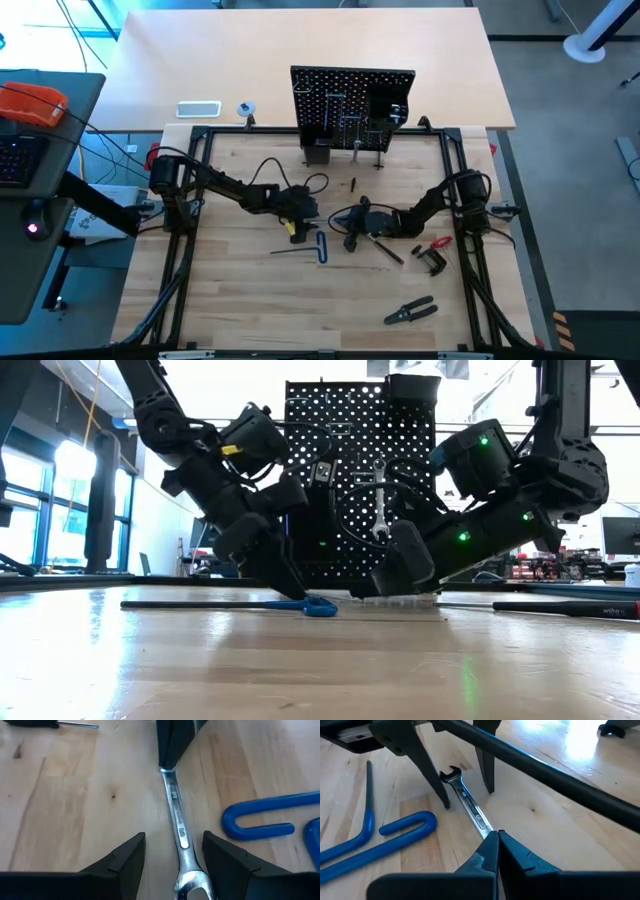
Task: Hang tools onto peg board
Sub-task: Hang the wrench on the pegboard
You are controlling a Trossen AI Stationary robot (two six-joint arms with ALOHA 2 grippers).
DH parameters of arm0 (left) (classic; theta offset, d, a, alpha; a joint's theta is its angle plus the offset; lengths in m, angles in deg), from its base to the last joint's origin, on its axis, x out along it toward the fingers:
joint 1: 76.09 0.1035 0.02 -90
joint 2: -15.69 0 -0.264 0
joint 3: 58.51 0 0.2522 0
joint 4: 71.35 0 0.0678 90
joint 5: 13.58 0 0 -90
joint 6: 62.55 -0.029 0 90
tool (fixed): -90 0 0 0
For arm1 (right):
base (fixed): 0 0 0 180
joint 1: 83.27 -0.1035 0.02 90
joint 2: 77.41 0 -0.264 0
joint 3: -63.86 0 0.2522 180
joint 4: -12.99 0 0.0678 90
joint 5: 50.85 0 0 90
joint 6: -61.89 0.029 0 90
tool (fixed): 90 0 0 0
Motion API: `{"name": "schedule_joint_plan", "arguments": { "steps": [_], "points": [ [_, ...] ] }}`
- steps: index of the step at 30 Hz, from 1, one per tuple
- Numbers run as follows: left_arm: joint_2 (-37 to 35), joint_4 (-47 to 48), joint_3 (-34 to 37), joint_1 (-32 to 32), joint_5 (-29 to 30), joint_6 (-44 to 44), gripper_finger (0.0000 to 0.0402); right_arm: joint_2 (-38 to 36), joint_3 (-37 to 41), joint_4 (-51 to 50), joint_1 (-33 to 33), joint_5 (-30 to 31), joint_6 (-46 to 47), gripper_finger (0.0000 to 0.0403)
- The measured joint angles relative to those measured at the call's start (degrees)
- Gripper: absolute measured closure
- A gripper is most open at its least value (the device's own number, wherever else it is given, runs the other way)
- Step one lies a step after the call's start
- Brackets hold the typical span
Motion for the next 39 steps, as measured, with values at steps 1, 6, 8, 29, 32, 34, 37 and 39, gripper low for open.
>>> {"name": "schedule_joint_plan", "arguments": {
  "steps": [1,6,8,29,32,34,37,39],
  "points": [
    [0.0,0.1,0.0,0.0,0.5,0.0,0.0215,0.0,0.0,0.0,0.0,0.0,-0.1,0.0402],
    [-0.1,1.4,0.0,0.5,1.2,-0.6,0.0218,0.1,0.0,0.1,0.0,-0.2,-0.2,0.0402],
    [-0.1,3.0,-0.2,1.0,1.6,-0.7,0.0224,0.1,0.1,0.2,0.0,-0.3,-0.2,0.0402],
    [-0.1,7.4,0.0,-0.6,4.2,-9.6,0.0321,0.2,0.3,1.3,-0.1,-0.9,-1.2,0.0403],
    [-0.3,7.1,0.1,-0.9,4.4,-9.6,0.0321,-0.3,0.3,1.3,-0.1,-1.1,-1.9,0.0402],
    [-0.6,7.0,0.1,-1.0,4.4,-9.7,0.0321,-0.9,0.3,0.9,-0.4,-1.1,-2.9,0.0401],
    [-1.4,6.8,0.2,-1.0,3.9,-9.5,0.0321,-2.8,0.3,-0.7,-1.4,-0.1,-4.7,0.0393],
    [-2.1,7.0,0.2,-1.1,3.5,-9.4,0.0321,-4.8,0.5,-3.2,-2.1,1.1,-5.7,0.0384]
  ]
}}
